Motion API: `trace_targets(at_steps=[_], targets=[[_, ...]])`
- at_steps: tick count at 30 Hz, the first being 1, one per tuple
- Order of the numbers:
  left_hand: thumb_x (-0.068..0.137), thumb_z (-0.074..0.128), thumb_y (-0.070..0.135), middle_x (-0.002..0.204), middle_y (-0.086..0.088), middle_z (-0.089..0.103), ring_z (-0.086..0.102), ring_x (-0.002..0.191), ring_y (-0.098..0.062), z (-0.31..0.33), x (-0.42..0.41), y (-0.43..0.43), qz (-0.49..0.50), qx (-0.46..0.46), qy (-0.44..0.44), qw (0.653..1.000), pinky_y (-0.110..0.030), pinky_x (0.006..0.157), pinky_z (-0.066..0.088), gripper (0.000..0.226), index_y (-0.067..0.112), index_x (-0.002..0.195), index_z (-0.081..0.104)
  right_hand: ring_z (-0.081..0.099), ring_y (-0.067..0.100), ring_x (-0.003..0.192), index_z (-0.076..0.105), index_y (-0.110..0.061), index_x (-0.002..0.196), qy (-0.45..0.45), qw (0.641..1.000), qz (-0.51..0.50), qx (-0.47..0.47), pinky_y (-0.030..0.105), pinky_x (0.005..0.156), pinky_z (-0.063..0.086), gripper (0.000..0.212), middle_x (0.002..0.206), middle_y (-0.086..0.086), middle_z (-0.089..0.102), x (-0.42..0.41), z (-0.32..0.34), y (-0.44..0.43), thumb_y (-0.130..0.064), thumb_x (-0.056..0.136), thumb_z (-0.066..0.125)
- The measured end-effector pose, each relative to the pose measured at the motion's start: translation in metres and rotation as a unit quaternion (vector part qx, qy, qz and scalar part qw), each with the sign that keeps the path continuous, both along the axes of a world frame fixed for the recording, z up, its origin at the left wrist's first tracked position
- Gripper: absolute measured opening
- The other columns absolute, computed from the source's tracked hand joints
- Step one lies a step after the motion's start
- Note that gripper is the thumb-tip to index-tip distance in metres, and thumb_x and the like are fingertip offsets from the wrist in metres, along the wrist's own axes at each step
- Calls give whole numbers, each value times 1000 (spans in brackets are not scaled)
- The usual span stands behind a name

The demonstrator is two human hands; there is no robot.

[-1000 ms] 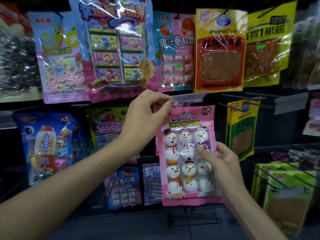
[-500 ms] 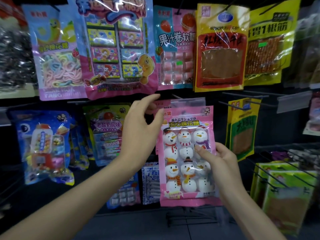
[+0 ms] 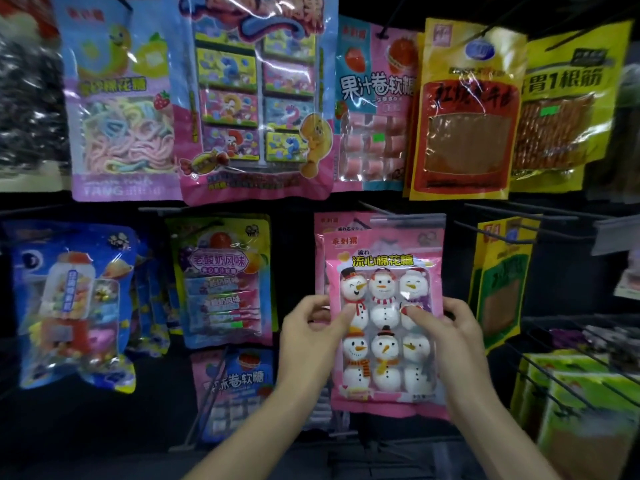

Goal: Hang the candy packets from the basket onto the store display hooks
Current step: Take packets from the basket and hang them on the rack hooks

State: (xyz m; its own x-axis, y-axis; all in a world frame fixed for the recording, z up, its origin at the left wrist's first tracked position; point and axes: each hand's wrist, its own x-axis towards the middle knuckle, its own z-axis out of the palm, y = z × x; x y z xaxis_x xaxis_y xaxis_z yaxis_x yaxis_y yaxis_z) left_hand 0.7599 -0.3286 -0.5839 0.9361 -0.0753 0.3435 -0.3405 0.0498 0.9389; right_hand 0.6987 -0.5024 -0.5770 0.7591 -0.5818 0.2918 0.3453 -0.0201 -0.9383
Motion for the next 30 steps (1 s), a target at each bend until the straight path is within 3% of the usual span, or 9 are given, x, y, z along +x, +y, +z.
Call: trace_targets(at_steps=[4, 7, 12, 14, 18, 24, 30], targets=[[86, 82, 44, 100, 6, 74, 70, 96, -14, -3, 21, -5, 35, -34, 3, 999, -36, 88, 61, 28, 27, 105, 73, 77, 25, 91, 64, -19, 115, 13, 1000, 0, -12, 52, 92, 59, 33, 93, 2, 79, 18, 3, 0, -23, 87, 83], [88, 82, 37, 97, 3, 72, 69, 91, -14, 2, 34, -11, 56, -39, 4, 998, -28, 79, 60, 22, 24, 102, 72, 77, 23, 90, 68, -20, 110, 16, 999, -16, -43, 53, 90, 61, 29, 94, 1, 79, 35, 4, -3, -27, 87, 84], [89, 81, 38, 92, 5, 70, 67, 85, -12, 5, 59, -20, 82, -2, -4, 997, -27, 69, 54, 18, 26, 95, 67, 75, 23, 91, 71, -24, 102, 21, 995, -59, -80, 52, 86, 62, 23, 96, 0, 76, 69, 1, -9, -30, 85, 86], [90, 79, 41, 89, 8, 69, 65, 79, -9, 6, 69, -24, 104, 25, -6, 994, -30, 67, 54, 19, 28, 94, 65, 73, 19, 92, 72, -27, 100, 24, 992, -79, -97, 45, 84, 61, 21, 95, -3, 76, 81, 2, -11, -32, 85, 85], [91, 79, 43, 86, 10, 67, 65, 76, -7, 7, 87, -30, 134, 50, -13, 990, -37, 71, 60, 19, 30, 92, 65, 67, 9, 85, 72, -28, 99, 46, 982, -113, -146, 27, 67, 50, 19, 92, -8, 72, 98, 7, -14, -35, 87, 83], [91, 76, 49, 91, 13, 66, 63, 79, -5, 9, 107, -27, 163, 129, -40, 977, -30, 65, 55, 23, 29, 99, 66, 65, 10, 80, 71, -25, 99, 73, 977, -127, -158, 27, 62, 48, 24, 92, -5, 71, 117, 8, -17, -37, 85, 85], [89, 79, 46, 91, 13, 65, 64, 80, -6, 10, 117, -30, 173, 137, -46, 974, -37, 74, 62, 26, 27, 102, 67, 61, 5, 74, 70, -26, 97, 74, 974, -132, -171, 23, 57, 42, 19, 86, -7, 69, 126, 14, -19, -34, 87, 84]])
